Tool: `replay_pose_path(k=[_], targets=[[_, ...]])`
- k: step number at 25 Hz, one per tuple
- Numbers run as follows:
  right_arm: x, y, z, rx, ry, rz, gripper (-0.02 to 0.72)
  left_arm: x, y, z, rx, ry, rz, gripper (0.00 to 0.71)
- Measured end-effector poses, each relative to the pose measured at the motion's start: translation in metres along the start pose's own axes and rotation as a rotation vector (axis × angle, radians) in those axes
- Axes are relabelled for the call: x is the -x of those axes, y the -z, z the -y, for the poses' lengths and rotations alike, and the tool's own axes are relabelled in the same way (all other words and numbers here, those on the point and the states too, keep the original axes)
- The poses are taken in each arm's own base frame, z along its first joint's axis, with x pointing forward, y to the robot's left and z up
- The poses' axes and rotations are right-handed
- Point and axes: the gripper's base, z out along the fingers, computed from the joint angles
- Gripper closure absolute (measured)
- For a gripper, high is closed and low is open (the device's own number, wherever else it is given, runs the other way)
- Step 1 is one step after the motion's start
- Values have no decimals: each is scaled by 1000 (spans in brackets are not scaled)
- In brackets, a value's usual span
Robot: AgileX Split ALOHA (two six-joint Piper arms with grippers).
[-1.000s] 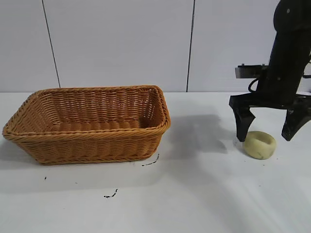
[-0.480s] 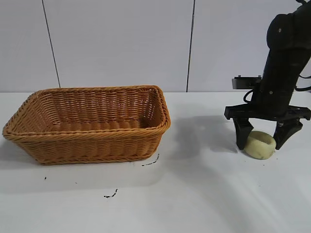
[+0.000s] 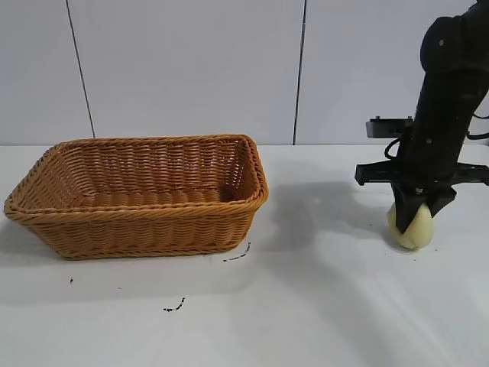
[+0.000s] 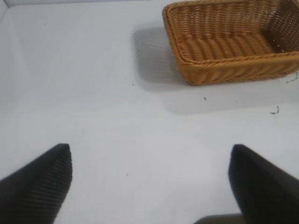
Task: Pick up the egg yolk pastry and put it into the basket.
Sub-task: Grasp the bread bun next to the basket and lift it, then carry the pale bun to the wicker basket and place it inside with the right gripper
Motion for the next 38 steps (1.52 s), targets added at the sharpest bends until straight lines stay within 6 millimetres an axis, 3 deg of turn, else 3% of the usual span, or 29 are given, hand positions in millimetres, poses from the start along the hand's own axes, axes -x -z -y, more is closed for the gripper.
replay_pose_path(k=[8, 15, 18, 27, 33, 38], targets=[[26, 106, -2, 2, 8, 136, 583, 0, 0, 0, 0, 0, 0, 17], [38, 144, -9, 5, 26, 238, 583, 0, 0, 0, 0, 0, 0, 17], [39, 150, -29, 11, 72, 259, 583, 0, 0, 0, 0, 0, 0, 17], [26, 147, -137, 77, 305, 323, 583, 0, 0, 0, 0, 0, 0, 17], [18, 130, -210, 147, 440, 408, 583, 0, 0, 0, 0, 0, 0, 17], [20, 98, -259, 188, 513, 436, 583, 0, 0, 0, 0, 0, 0, 17]])
